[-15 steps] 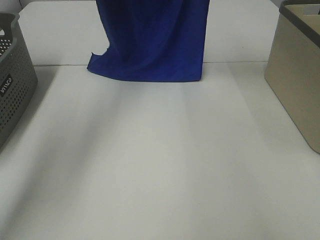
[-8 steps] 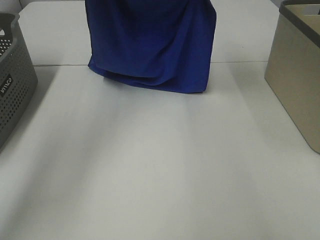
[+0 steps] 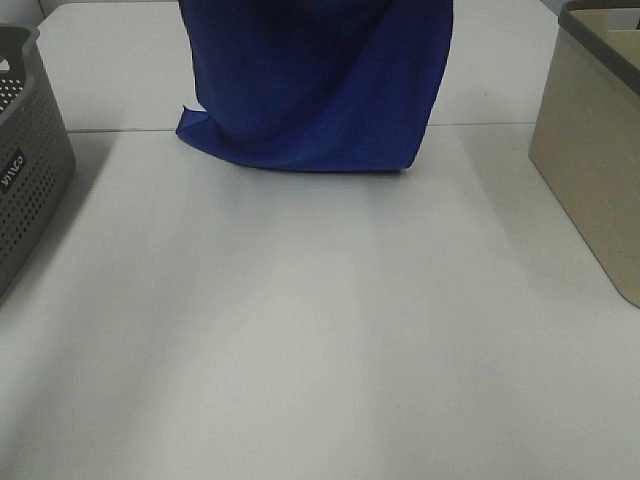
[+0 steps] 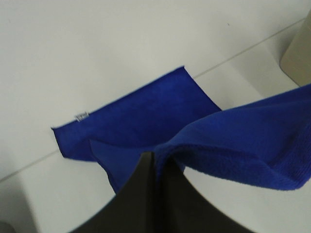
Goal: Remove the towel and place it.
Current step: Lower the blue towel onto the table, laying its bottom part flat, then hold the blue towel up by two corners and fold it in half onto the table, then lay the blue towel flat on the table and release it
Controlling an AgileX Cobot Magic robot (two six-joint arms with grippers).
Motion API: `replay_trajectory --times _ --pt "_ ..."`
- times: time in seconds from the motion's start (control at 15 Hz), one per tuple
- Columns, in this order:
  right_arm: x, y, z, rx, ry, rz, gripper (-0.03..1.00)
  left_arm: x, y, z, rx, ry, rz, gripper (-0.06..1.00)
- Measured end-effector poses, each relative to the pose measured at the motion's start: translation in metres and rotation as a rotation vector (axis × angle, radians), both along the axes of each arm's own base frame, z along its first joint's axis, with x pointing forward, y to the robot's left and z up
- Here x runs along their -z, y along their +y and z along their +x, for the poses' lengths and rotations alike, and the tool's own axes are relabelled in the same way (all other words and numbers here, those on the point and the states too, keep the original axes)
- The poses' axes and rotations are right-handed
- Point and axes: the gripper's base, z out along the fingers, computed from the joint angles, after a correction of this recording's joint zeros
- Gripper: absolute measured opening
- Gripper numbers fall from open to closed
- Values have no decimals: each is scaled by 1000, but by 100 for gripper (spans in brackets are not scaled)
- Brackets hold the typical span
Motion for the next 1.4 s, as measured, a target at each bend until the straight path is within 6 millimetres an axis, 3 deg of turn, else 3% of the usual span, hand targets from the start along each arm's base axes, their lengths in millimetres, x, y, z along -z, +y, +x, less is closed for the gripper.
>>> replay_trajectory --times 0.07,0.13,0.53,0.93,1.4 --pt "-1 -3 -16 1 30 -8 2 21 3 -16 -5 133 22 0" --pt "1 -4 -24 1 50 -12 2 29 3 -25 -1 180 38 0" --pt "39 -15 -69 25 235 -85 2 49 12 -79 -5 328 70 0" --pt "62 -21 -116 57 370 -83 2 76 19 -108 -2 458 74 0" --pt "112 -24 -158 110 616 -67 2 123 30 -143 35 626 125 0"
